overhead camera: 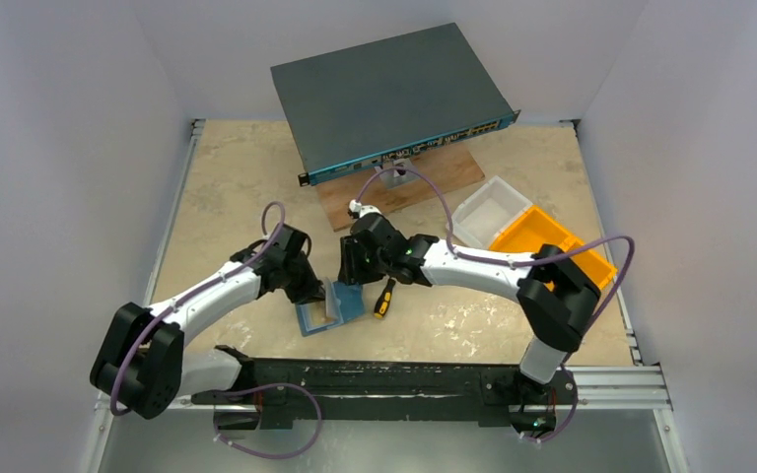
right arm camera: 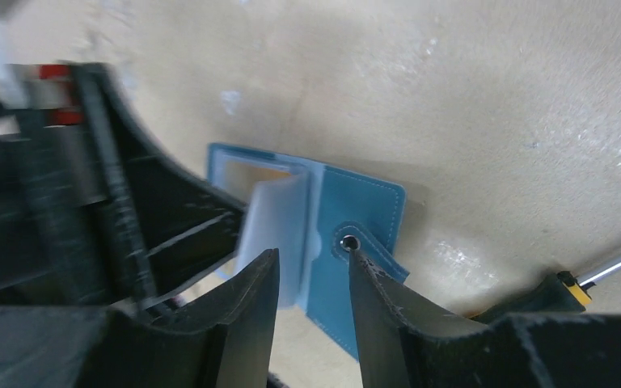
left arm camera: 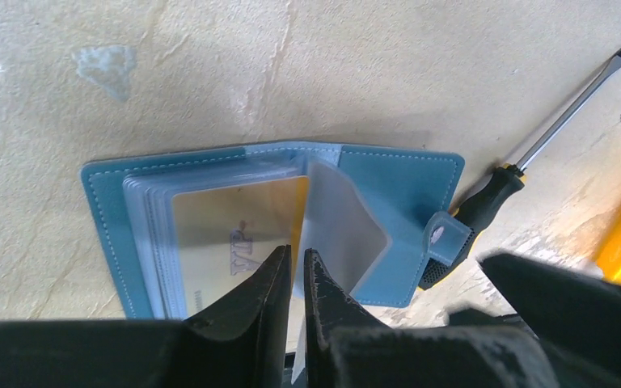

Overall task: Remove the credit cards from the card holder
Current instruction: Open the card holder at the center of the board.

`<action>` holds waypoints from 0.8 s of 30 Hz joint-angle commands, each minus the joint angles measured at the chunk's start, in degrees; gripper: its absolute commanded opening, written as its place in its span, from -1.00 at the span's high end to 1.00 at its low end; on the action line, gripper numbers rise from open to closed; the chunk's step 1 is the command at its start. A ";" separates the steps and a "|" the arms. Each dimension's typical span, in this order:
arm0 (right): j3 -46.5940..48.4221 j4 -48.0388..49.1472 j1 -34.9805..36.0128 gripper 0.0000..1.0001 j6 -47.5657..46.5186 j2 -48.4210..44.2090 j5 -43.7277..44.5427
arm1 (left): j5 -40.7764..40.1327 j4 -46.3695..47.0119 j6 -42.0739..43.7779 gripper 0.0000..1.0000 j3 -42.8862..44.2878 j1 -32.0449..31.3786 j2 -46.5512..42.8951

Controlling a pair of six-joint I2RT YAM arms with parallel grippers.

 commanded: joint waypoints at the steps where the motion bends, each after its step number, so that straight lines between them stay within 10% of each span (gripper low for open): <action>1: 1.49 -0.68 -0.31 0.25 -0.12 -5.98 2.13 | 1.73 2.64 -1.19 0.78 2.86 -0.79 1.65; 24: -9.65 8.19 1.03 0.86 2.24 -8.93 -7.02 | 2.46 6.78 -4.61 0.79 6.93 -5.98 15.24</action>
